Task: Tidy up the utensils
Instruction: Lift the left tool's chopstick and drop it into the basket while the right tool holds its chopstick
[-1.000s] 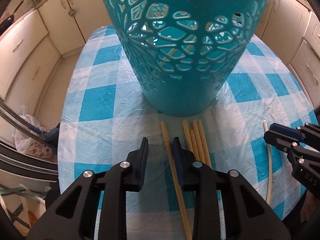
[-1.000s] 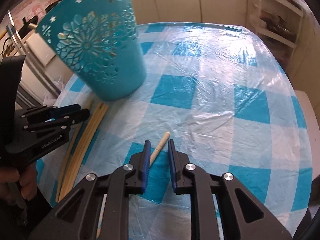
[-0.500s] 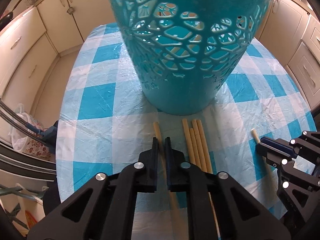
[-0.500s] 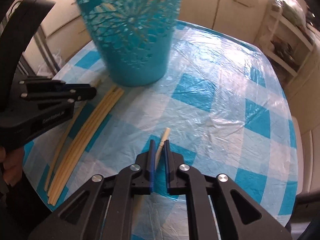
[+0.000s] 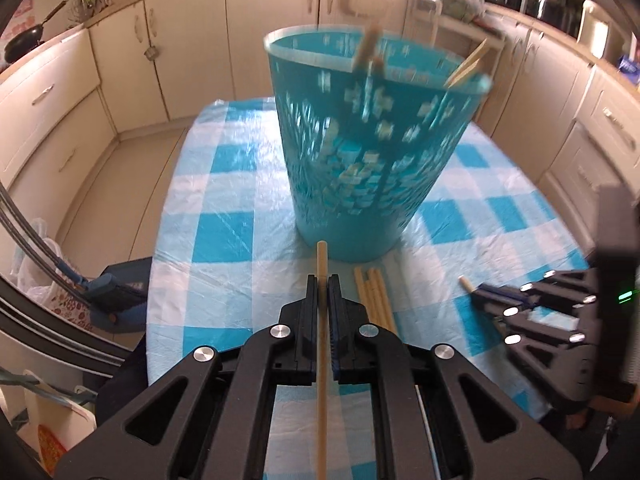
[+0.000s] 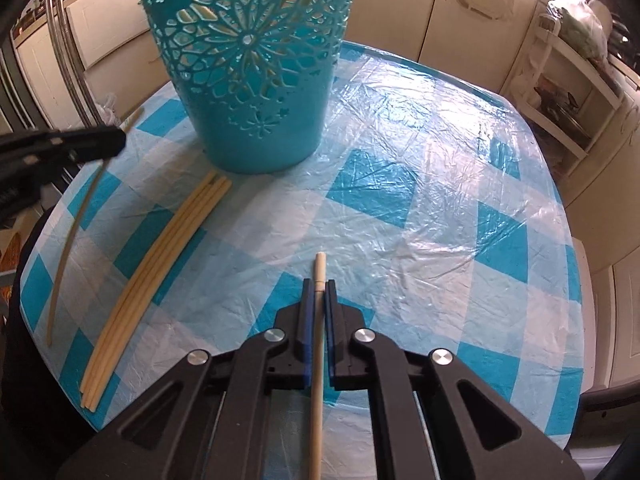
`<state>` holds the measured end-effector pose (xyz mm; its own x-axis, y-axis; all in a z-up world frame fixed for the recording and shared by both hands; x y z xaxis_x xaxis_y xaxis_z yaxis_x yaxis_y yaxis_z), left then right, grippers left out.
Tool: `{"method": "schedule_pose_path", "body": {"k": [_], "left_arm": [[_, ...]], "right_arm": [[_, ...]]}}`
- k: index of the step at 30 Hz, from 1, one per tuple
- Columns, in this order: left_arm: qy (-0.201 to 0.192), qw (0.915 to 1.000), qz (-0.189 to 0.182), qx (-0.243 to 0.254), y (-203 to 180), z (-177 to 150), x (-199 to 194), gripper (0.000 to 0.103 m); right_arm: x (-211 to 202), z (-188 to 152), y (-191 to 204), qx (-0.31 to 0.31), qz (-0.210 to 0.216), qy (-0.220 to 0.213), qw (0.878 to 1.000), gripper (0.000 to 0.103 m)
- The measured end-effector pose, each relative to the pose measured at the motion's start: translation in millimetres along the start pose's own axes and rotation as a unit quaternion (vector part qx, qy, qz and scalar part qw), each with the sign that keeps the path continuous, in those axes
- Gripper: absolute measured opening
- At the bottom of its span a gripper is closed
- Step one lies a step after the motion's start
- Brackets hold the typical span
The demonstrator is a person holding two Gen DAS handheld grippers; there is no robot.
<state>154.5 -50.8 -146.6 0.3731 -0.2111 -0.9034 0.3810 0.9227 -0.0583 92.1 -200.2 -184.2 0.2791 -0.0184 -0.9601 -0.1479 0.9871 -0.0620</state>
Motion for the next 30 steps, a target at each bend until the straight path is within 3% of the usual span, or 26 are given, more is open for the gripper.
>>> {"method": "schedule_pose_path", "body": {"k": [7,12,20,30], "left_arm": [[-0.070,0.9964,-0.046,-0.015,13.6,12.5,-67.1,0.005],[-0.126,0.9896,-0.065,-0.023,19.5,34.0,-116.3,0.005],[-0.193,0.9791,-0.064,-0.001,0.8,62.1,-172.3,0.005],[-0.273,0.9611,-0.041,0.014,-15.8,89.4,-231.0,0.005]], "right_arm": [[2.8,-11.1,-30.8,0.070,0.048,-0.058,0.995,0.006],[4.0,-11.3,-42.3,0.090,0.079,-0.060,0.991,0.006],[7.6,-10.4,-56.5,0.112,0.126,-0.062,0.984,0.005],[7.6,-13.3,-60.6,0.121,0.146,-0.066,0.980,0.005]]}}
Point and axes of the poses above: each gripper's, at about its wrist camera, not at the fingertips, and x roughly the way its jaws point, y to its left, z to its top, the point moved 2 cm from there along x, roughly the way its jaws point, and after that the axes turned 13 degrees about y, right-handed, at the moved point
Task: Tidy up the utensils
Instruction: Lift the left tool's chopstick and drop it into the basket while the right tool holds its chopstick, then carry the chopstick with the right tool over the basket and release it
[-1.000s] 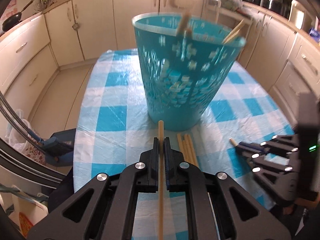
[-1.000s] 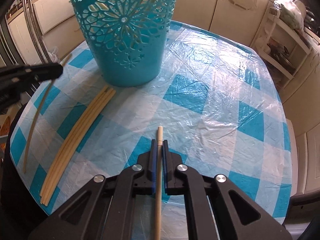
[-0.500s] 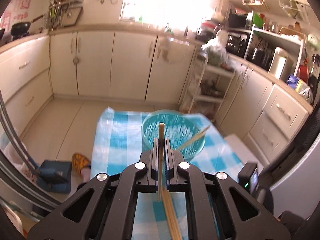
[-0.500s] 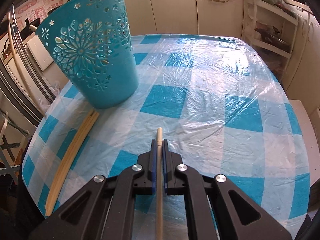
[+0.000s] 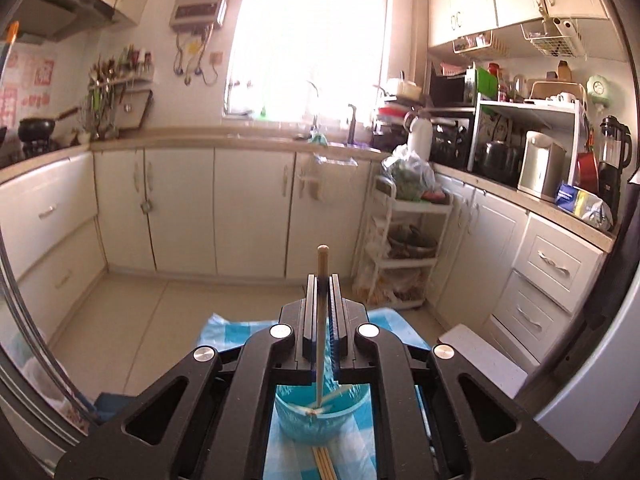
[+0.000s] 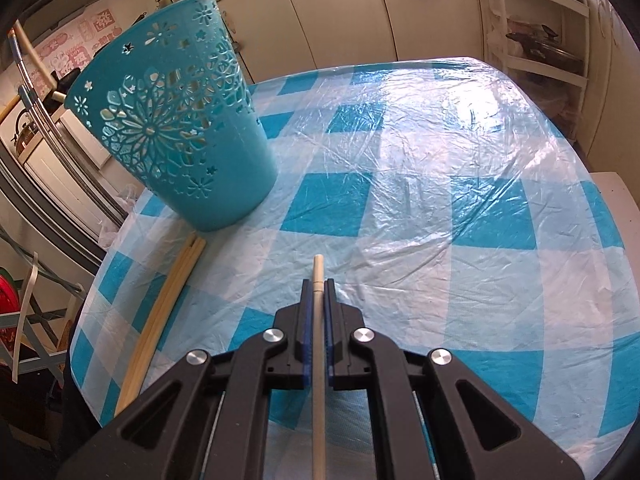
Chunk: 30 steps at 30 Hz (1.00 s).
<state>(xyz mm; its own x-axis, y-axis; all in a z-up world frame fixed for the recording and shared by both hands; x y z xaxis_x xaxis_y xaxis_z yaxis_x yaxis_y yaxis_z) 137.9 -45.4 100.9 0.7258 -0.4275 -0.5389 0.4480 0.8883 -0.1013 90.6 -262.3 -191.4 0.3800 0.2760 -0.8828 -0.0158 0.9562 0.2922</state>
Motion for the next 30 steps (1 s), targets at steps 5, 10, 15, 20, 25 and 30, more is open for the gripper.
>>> {"method": "schedule_pose_path", "body": {"k": [5,10,15,20,25,30], "left_arm": [[-0.012,0.9999,0.010,0.000,-2.7,4.8,24.4,0.005],[0.031,0.9987,0.041,0.005,-3.0,-17.1,84.9,0.005],[0.098,0.9935,0.058,0.011,0.5,-48.1,135.2,0.005],[0.132,0.9890,0.064,0.018,3.5,-72.5,152.7,0.006],[0.142,0.9876,0.066,0.013,9.8,-82.9,151.4,0.025],[0.126,0.9880,0.090,0.005,14.0,-89.7,135.1,0.068]], "right_arm": [[-0.9,-0.4,-0.8,0.001,0.003,0.000,1.000,0.005],[-1.1,0.1,-2.4,0.002,0.008,0.002,1.000,0.005],[-2.6,3.0,-3.3,-0.010,0.009,0.017,1.000,0.006],[-5.5,1.7,1.3,-0.038,-0.010,0.043,0.998,0.008],[-4.7,0.5,9.8,-0.071,-0.034,0.058,0.995,0.014],[0.4,-4.1,31.5,-0.125,-0.112,0.057,0.984,0.009]]}}
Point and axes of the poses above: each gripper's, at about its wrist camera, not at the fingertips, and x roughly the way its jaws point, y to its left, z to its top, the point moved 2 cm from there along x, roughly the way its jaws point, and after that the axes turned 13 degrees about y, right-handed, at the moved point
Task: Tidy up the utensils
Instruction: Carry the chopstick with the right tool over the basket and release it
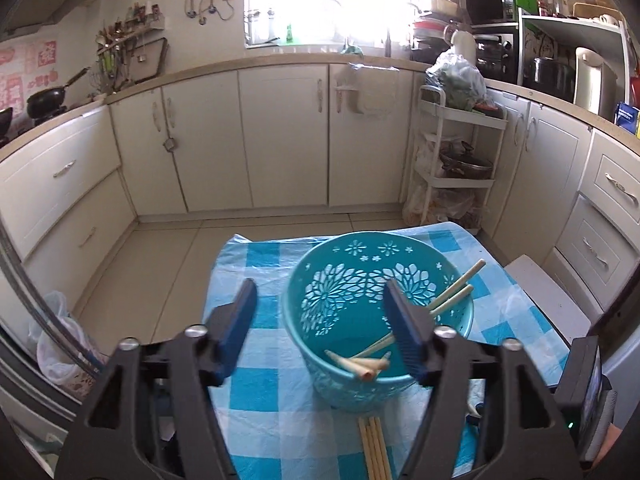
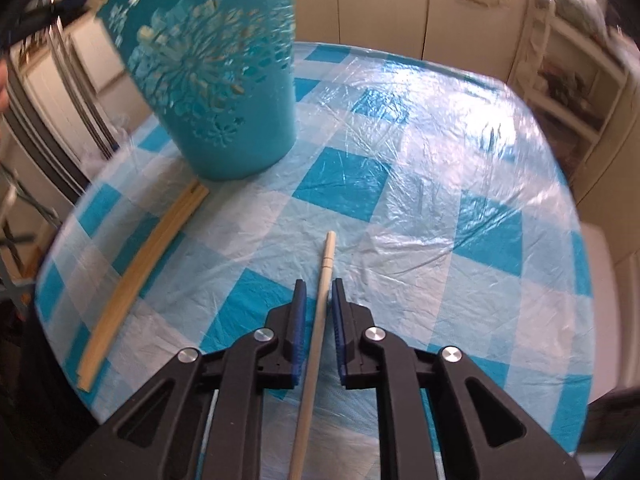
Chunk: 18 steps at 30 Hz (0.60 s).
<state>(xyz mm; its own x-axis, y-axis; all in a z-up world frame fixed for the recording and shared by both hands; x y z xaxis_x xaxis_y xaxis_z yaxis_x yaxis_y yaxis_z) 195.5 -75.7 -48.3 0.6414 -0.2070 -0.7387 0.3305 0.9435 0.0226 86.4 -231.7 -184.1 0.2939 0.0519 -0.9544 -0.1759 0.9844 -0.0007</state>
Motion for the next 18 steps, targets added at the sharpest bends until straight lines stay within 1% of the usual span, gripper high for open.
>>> {"method": "schedule_pose_path", "body": {"k": [2,3,5,8,11,15,18], "left_arm": [[-0.002,0.9998,0.018,0.002,1.7,-7.1,-7.5,0.078],[-0.003,0.9996,0.028,0.003,2.2,-10.0,-11.0,0.080],[-0.005,0.9991,0.041,0.005,2.8,-13.9,-18.2,0.084],[-0.006,0.9985,0.055,0.004,5.2,-22.1,-28.8,0.089],[-0.003,0.9982,0.060,-0.002,9.5,-30.1,-35.2,0.092],[0.009,0.9985,0.052,-0.012,13.6,-37.0,-37.4,0.093],[0.016,0.9986,0.049,-0.016,15.2,-41.4,-37.3,0.093]], "right_arm": [[0.4,-1.4,-1.4,0.011,0.008,-0.005,1.000,0.006],[0.7,-2.4,-4.4,0.023,0.016,-0.009,1.000,0.006],[-0.1,-6.6,-11.6,0.050,0.039,-0.017,0.998,0.006],[-10.2,-16.1,-24.5,0.095,0.094,-0.045,0.990,0.006],[-27.3,-23.0,-35.7,0.126,0.140,-0.079,0.979,0.006],[-55.4,-24.6,-45.0,0.149,0.174,-0.122,0.966,0.006],[-78.8,-17.9,-44.2,0.153,0.194,-0.157,0.956,0.006]]}}
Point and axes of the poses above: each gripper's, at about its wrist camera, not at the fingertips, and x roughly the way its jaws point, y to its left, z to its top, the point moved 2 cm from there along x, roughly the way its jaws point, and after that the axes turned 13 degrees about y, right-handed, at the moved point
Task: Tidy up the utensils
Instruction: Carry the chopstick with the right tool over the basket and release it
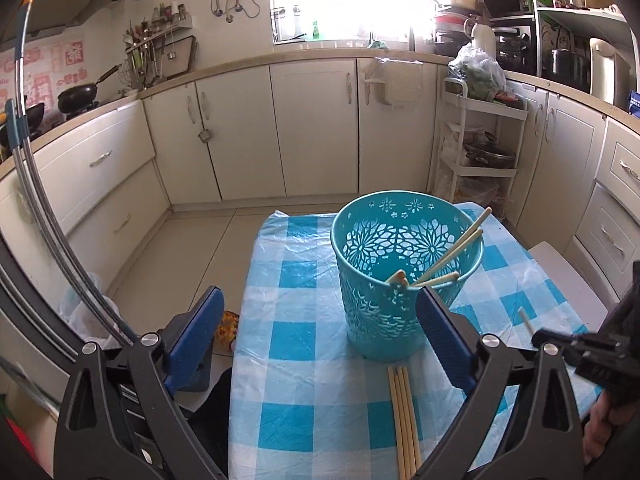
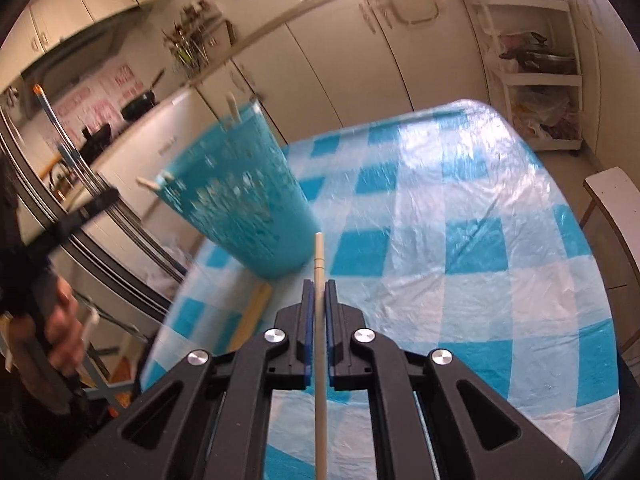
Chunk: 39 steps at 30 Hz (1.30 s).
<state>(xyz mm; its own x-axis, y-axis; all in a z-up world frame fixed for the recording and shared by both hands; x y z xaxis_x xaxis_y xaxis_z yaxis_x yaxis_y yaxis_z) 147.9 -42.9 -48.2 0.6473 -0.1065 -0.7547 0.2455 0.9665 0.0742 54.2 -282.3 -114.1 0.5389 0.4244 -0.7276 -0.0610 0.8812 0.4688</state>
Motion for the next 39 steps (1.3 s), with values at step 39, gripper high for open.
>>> {"method": "schedule_pose_path", "body": {"k": [39], "left_arm": [[0.072,0.9946,-0.027,-0.070,45.1,-33.4,32.1,0.094]], "right_arm": [[35.6,149.4,90.6,-0.037,-0.007,-0.217,0.975,0.007]]}}
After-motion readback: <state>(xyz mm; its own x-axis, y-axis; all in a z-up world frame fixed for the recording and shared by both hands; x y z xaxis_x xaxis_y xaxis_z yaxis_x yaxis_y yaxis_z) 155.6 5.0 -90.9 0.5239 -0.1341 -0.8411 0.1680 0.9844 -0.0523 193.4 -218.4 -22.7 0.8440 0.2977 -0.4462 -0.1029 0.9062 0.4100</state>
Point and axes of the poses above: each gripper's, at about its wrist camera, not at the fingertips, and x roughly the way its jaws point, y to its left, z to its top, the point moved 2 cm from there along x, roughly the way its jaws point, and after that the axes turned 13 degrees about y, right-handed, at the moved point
